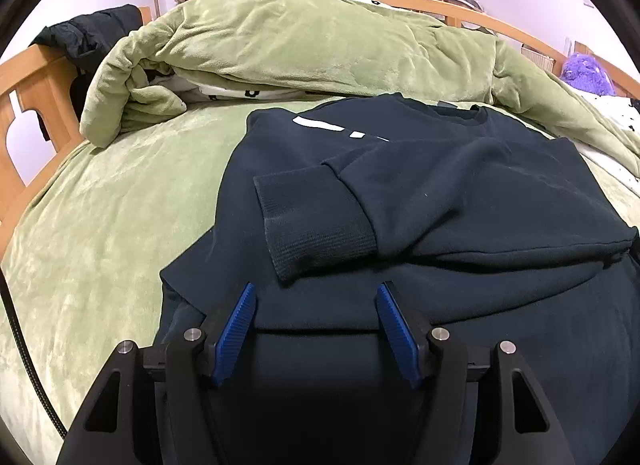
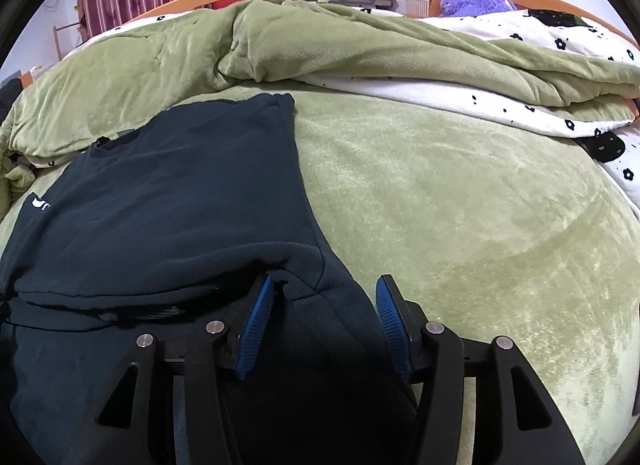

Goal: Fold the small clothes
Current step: 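Move the left gripper to the sweatshirt hem while the right gripper approaches the hem, then position both open grippers at the ribbed hem of the navy sweatshirt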

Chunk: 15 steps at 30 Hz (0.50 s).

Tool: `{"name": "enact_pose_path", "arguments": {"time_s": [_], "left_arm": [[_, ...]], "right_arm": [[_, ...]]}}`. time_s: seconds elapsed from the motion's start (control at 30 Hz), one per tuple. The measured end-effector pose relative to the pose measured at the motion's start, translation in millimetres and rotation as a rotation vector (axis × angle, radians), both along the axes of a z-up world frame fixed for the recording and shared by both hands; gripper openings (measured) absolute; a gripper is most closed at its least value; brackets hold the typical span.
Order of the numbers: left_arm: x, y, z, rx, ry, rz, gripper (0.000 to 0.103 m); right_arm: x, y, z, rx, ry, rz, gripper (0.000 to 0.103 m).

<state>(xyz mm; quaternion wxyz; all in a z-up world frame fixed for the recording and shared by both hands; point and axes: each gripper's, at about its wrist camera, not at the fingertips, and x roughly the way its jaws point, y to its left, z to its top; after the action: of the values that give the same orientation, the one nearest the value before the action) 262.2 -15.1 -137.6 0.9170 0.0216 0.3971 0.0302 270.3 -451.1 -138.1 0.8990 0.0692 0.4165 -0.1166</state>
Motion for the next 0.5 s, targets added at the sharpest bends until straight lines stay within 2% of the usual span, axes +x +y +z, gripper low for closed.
{"name": "enact_pose_path", "arguments": {"time_s": [0.23, 0.5], "left_arm": [[-8.4, 2.9, 1.1, -0.016, 0.007, 0.034, 0.061], [-20.8, 5.4, 7.5, -0.054, -0.004, 0.043, 0.062]], "right_arm": [[-4.6, 11.7, 11.1, 0.023, -0.013, 0.033, 0.058], [-9.8, 29.8, 20.6, 0.051, -0.012, 0.091, 0.058]]}}
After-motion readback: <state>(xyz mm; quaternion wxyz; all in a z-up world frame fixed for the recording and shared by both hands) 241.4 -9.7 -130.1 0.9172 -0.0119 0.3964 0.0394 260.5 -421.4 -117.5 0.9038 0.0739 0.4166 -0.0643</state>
